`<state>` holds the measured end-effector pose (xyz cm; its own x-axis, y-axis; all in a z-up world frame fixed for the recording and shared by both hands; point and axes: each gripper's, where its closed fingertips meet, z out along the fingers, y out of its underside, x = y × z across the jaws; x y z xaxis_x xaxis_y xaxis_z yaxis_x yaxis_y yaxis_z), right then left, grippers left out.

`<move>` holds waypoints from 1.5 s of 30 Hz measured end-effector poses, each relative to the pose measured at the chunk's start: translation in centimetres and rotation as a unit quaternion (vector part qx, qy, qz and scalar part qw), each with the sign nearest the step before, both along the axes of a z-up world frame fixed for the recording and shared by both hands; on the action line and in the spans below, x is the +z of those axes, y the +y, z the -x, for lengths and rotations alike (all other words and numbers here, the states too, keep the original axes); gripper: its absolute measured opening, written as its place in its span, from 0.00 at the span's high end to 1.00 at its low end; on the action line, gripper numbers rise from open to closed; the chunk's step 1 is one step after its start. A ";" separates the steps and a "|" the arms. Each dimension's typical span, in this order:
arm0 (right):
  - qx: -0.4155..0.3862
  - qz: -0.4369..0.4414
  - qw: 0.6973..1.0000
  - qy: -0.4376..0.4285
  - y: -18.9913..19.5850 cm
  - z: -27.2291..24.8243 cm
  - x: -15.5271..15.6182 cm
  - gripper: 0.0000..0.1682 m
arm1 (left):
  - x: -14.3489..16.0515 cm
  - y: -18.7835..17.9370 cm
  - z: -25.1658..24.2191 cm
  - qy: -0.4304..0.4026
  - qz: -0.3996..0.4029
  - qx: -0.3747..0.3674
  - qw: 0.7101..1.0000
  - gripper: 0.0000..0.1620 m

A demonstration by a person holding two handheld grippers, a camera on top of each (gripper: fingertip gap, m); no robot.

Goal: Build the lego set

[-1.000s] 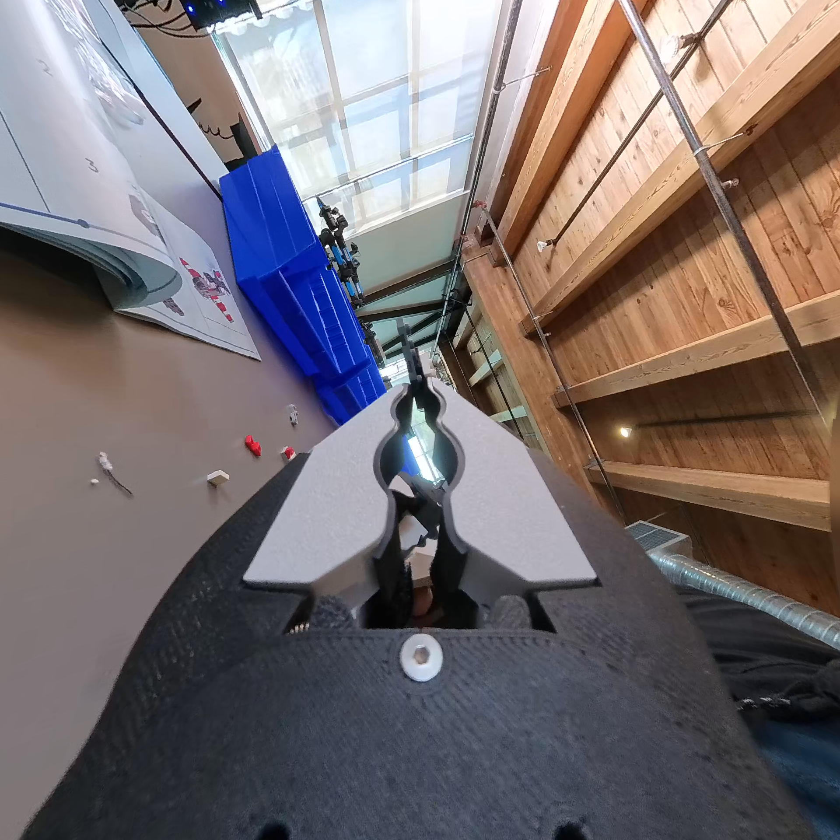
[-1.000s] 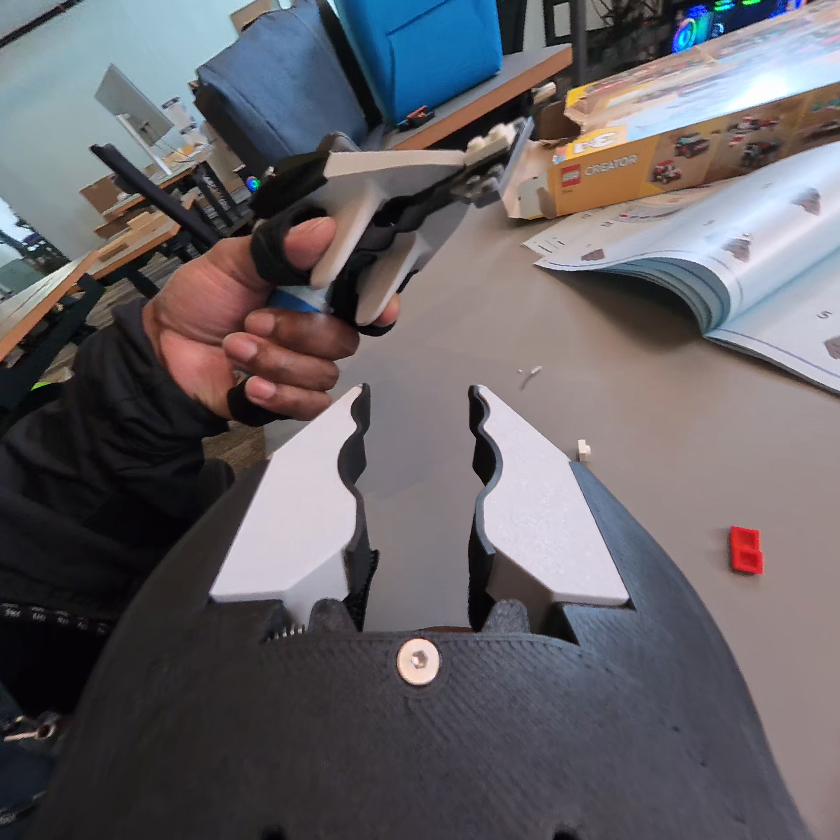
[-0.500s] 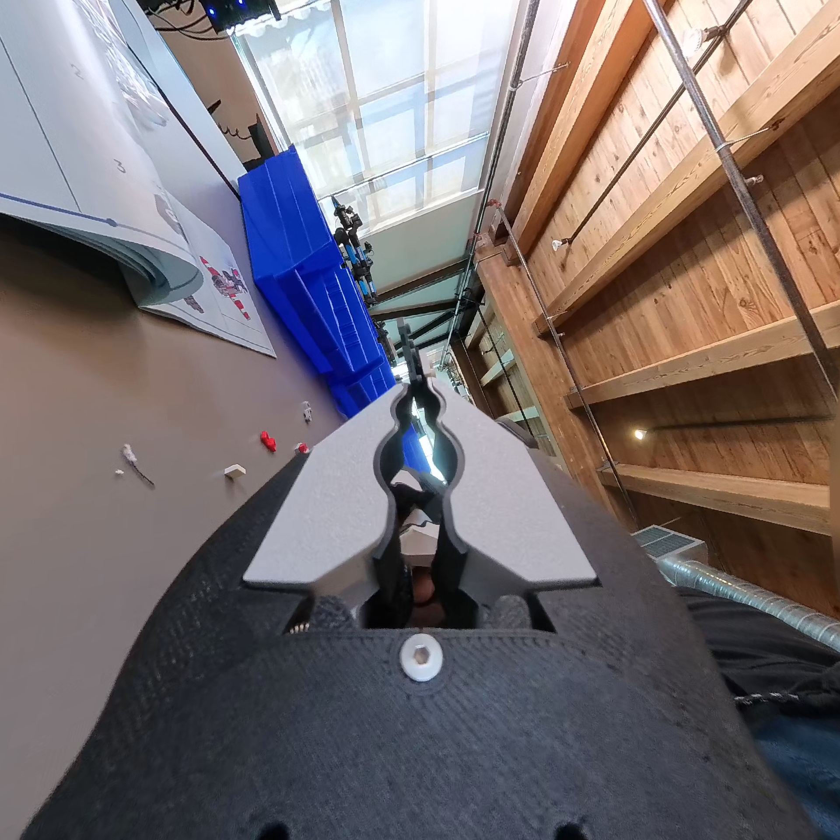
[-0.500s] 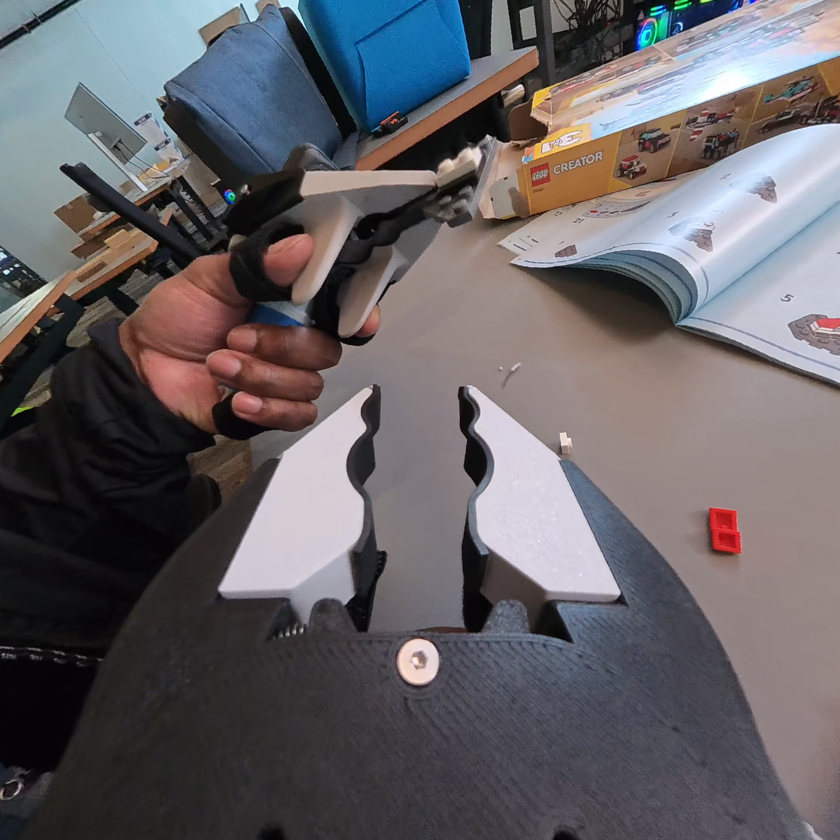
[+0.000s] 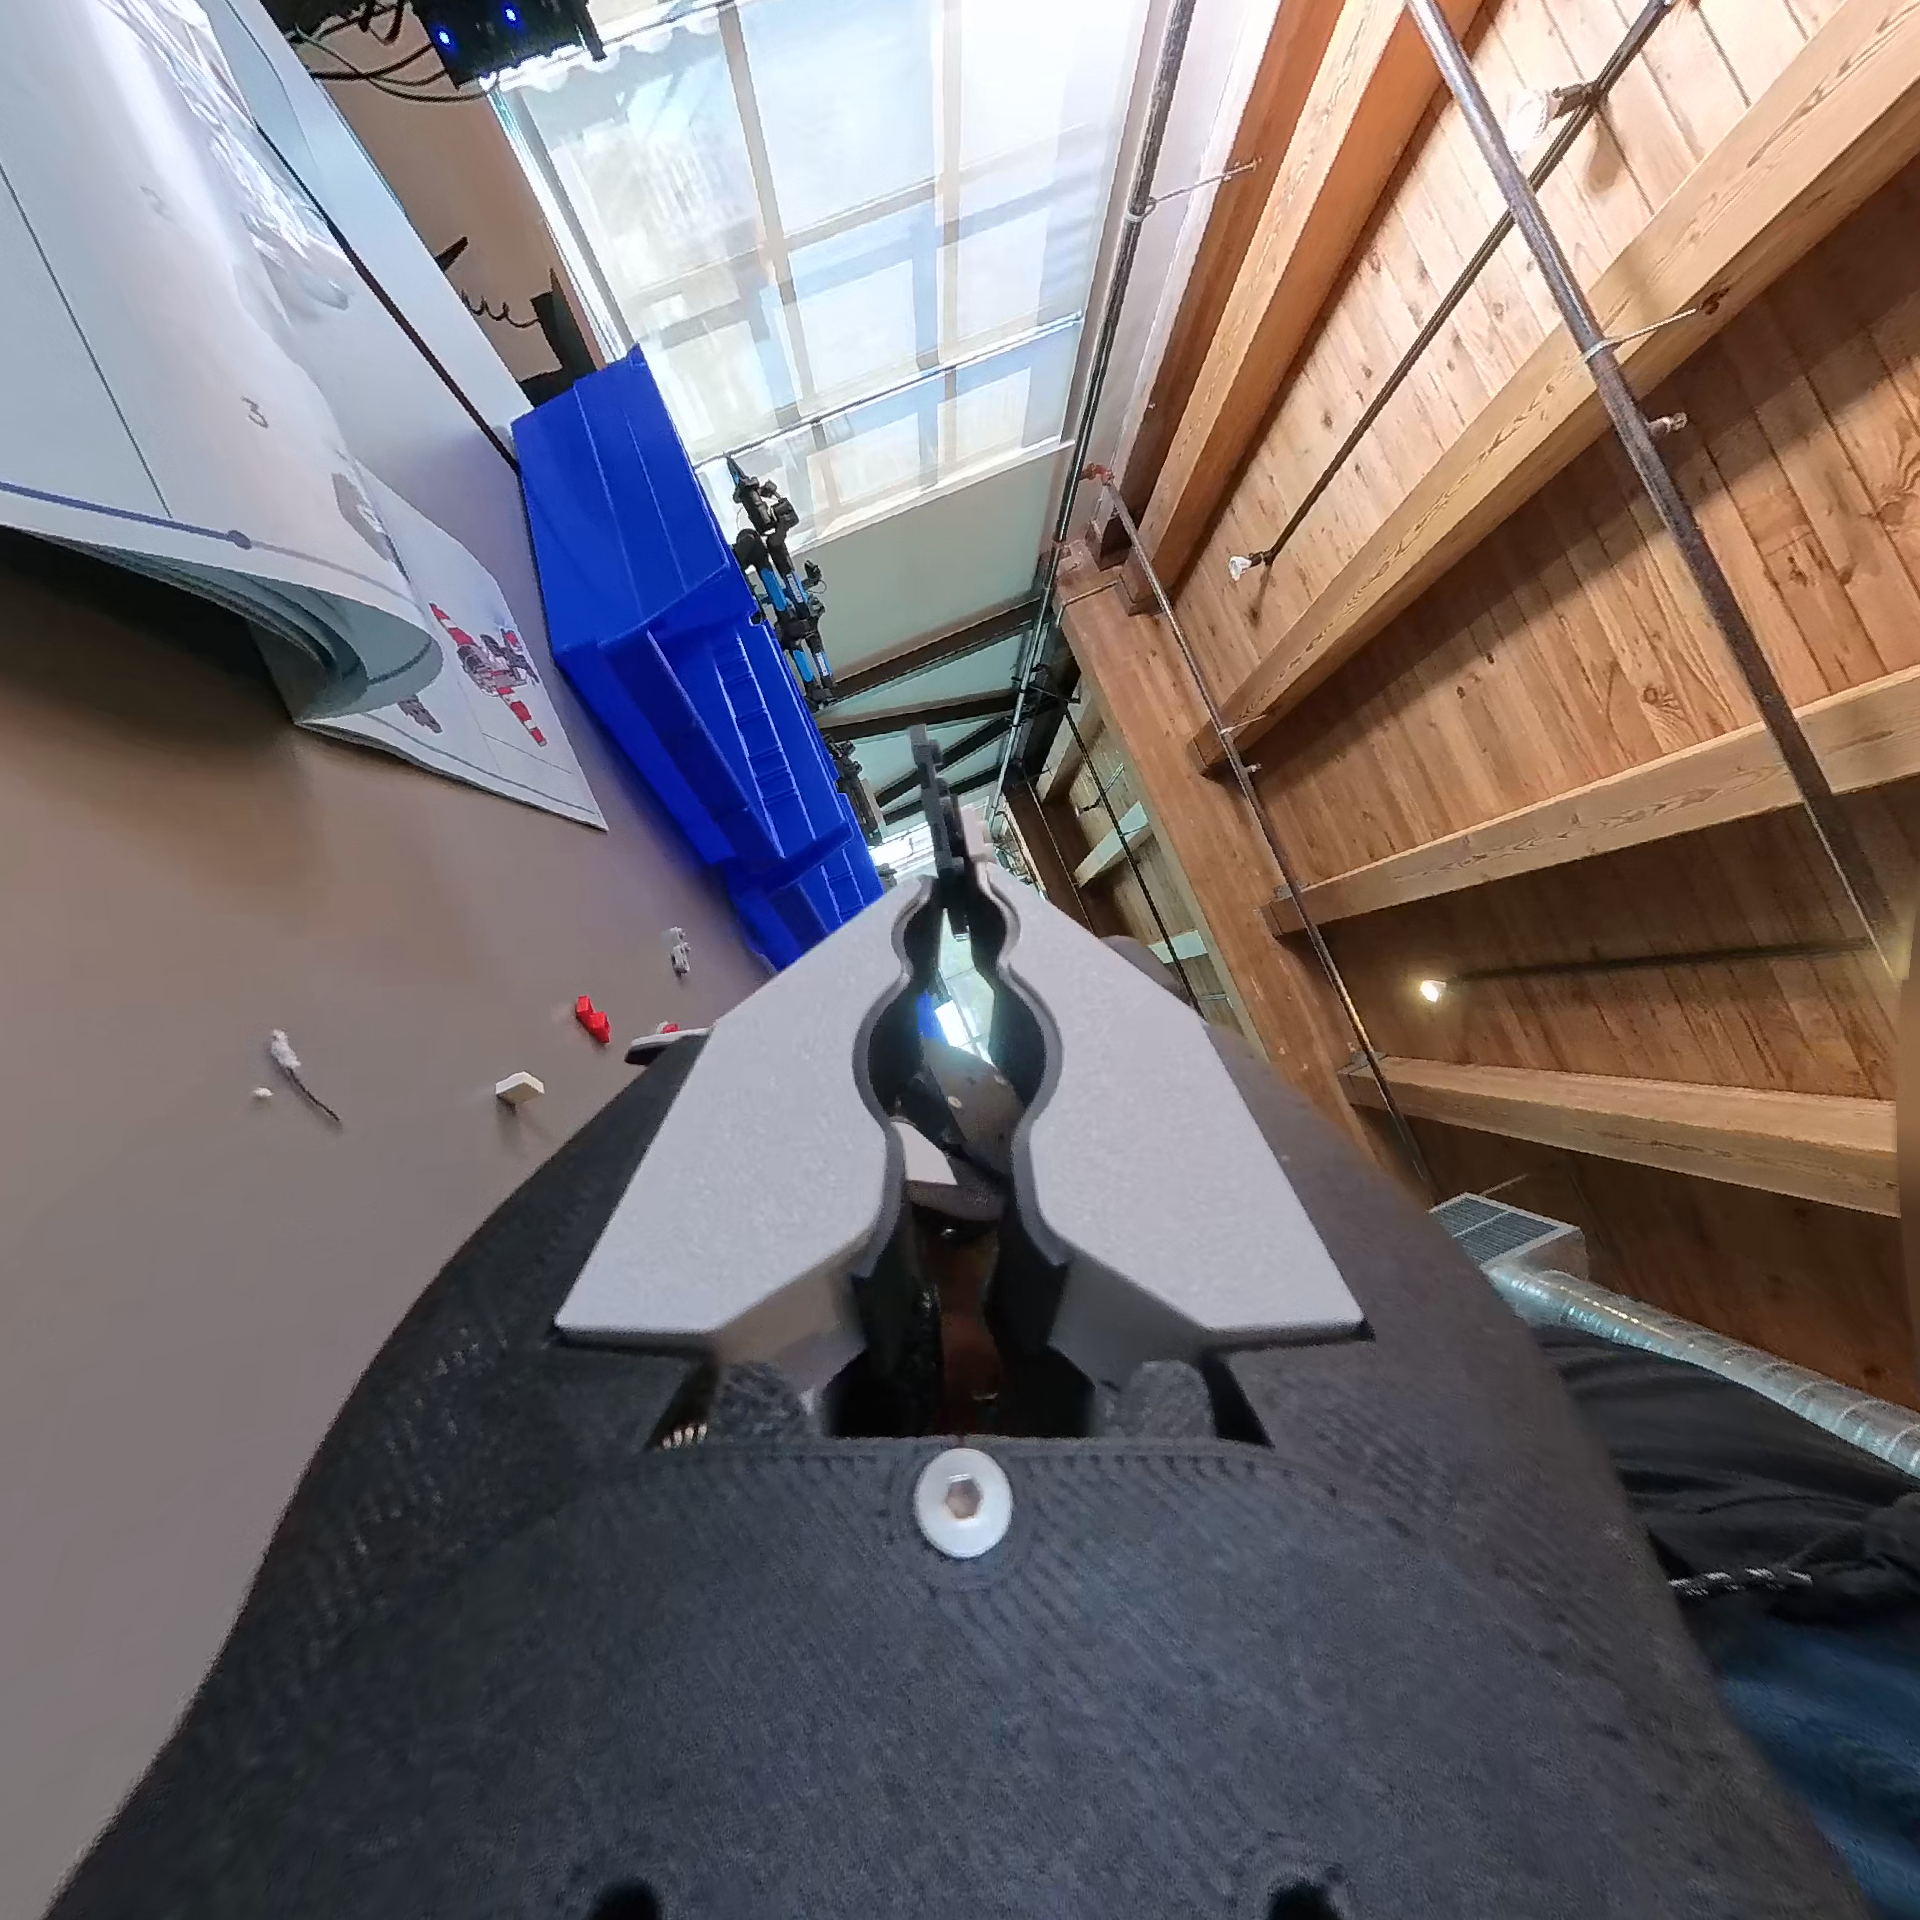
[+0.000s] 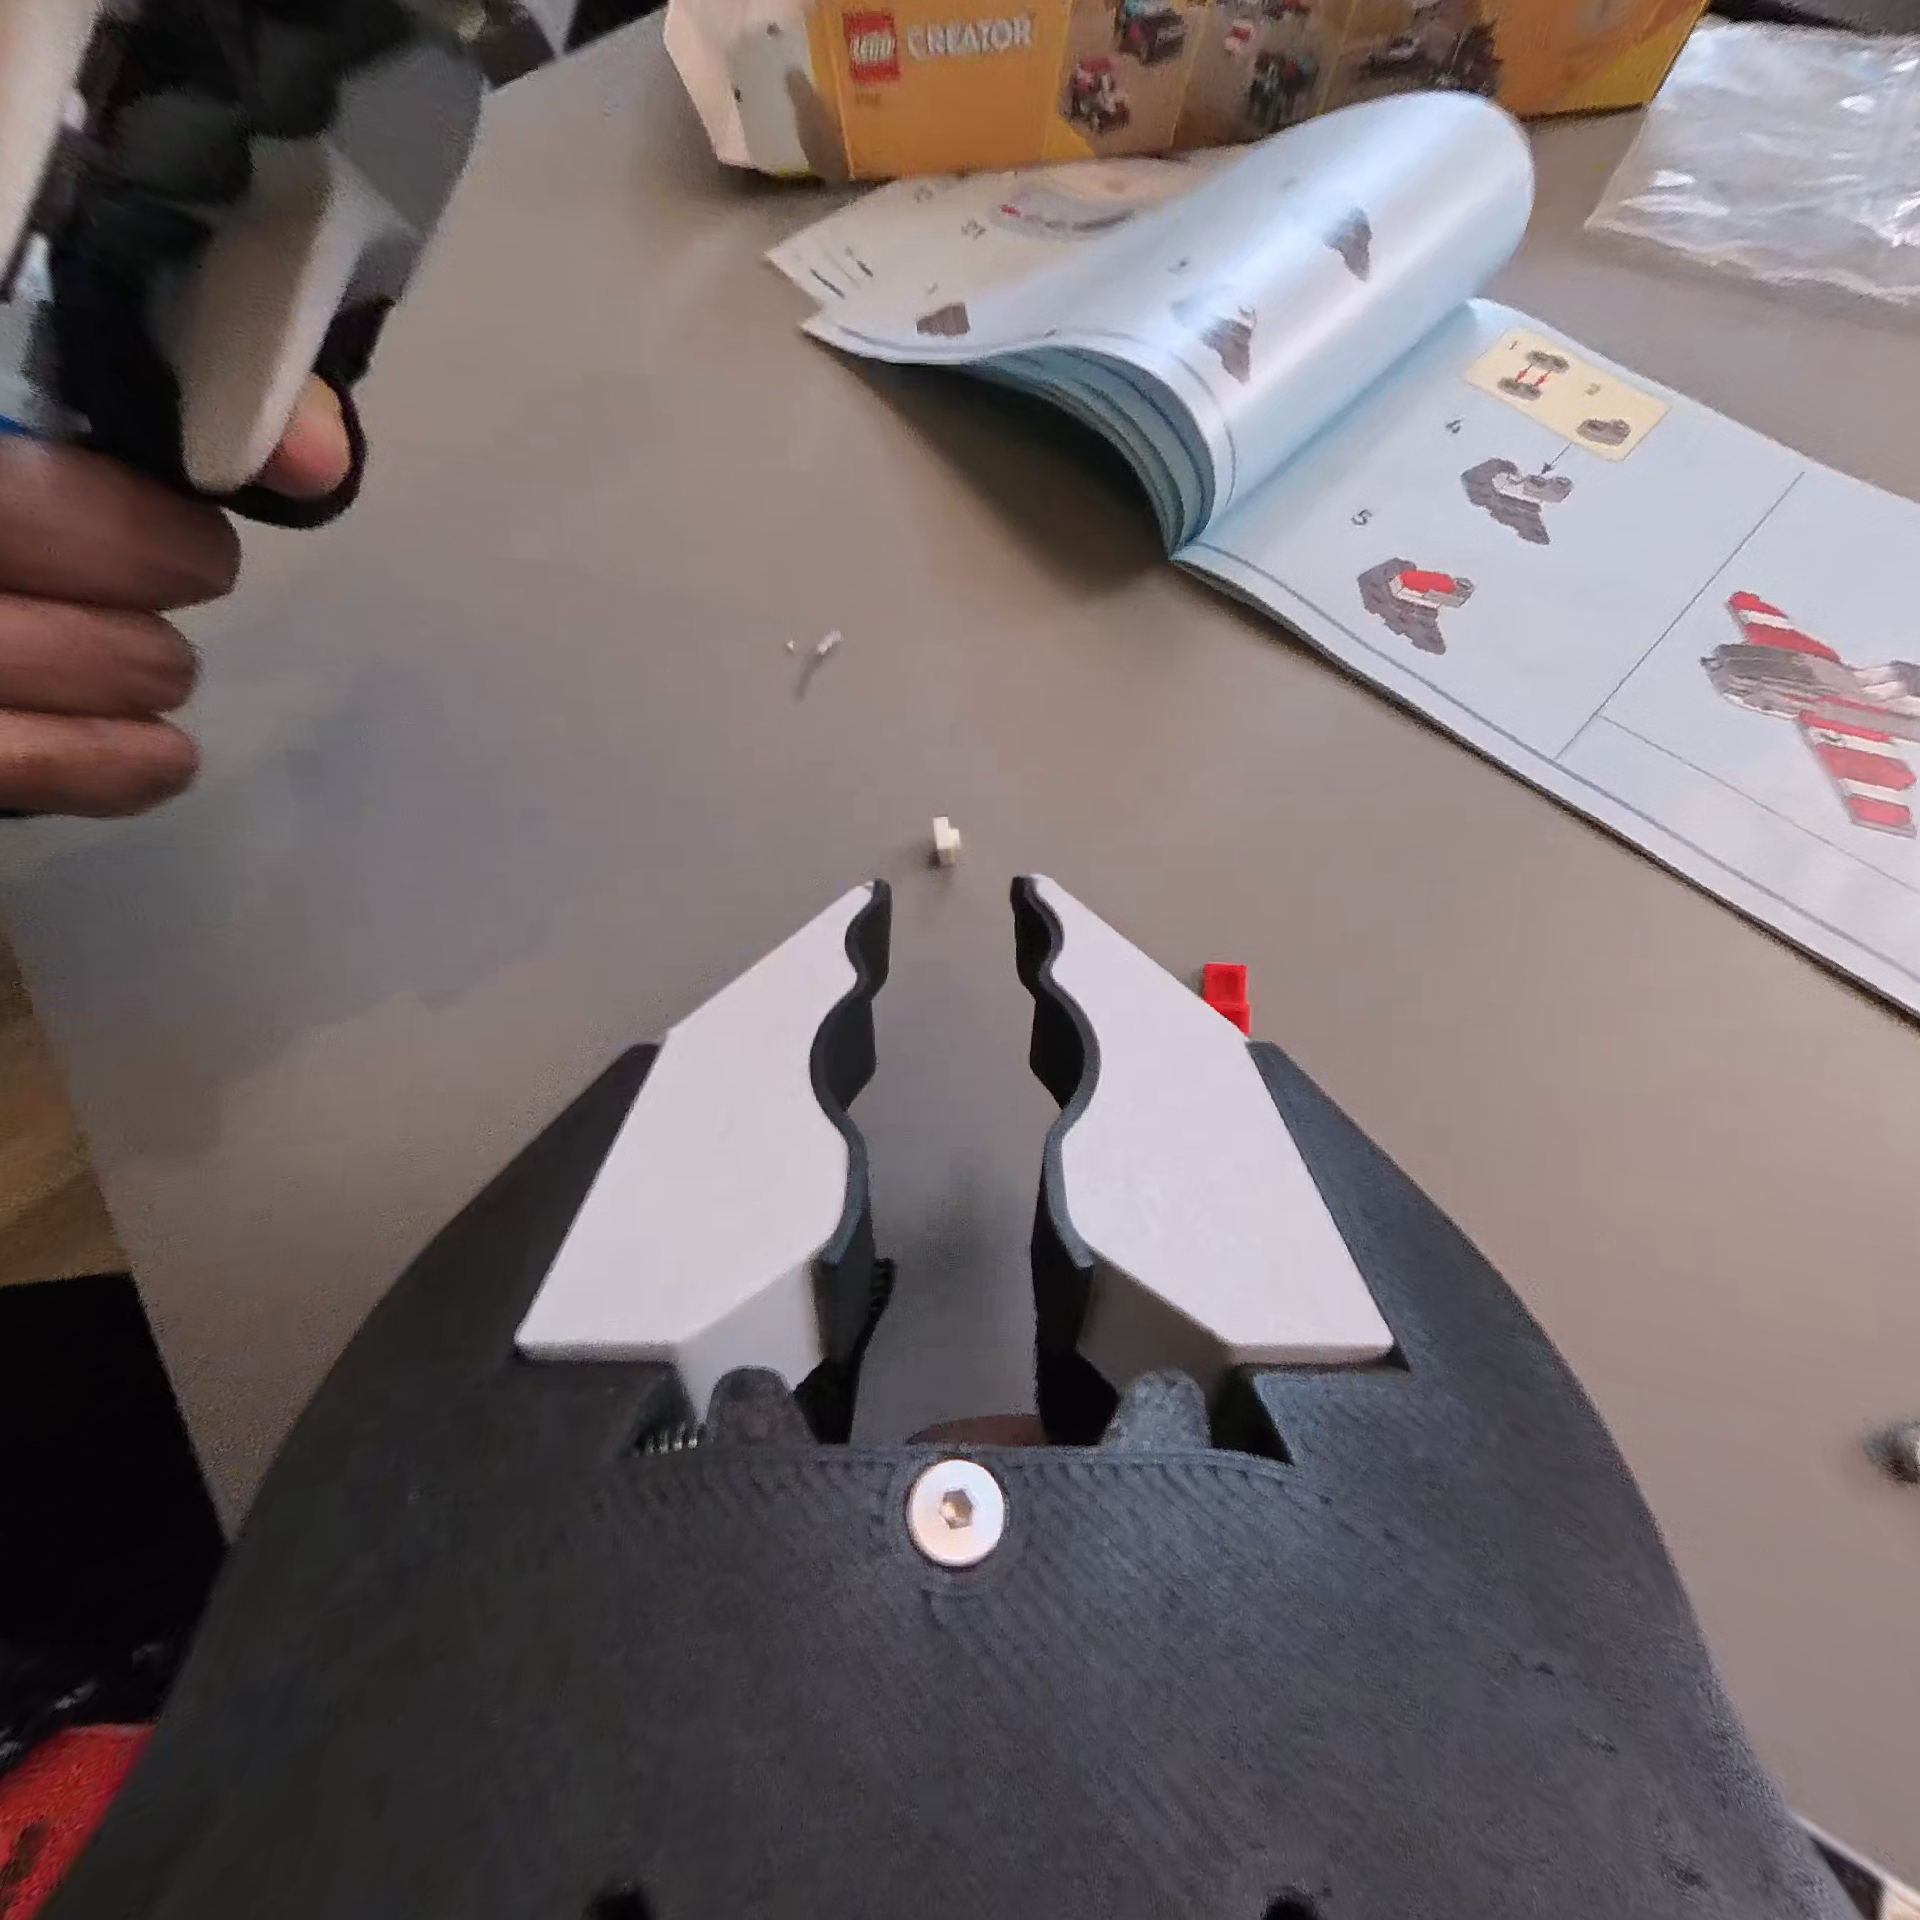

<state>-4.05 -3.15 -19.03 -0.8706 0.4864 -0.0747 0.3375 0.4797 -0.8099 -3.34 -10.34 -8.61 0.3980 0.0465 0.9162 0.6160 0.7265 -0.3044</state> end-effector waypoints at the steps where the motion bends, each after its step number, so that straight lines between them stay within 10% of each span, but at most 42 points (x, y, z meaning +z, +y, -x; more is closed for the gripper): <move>1: 0.006 -0.004 1.000 -0.008 -0.1 -0.1 -0.2 0.86 | 0.0 0.0 0.0 0.000 0.000 -0.001 1.000 0.98; 45: 0.115 -0.070 0.987 0.088 -1.8 -2.0 -1.1 0.96 | -0.1 1.0 0.0 -0.002 0.007 -0.012 1.000 0.98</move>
<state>-2.02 -4.93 -20.10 -0.9526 0.2693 0.1418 0.0664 0.6386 -0.7667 -3.34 -9.32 -8.69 0.3949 0.0489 0.9174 0.6346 0.7076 -0.3109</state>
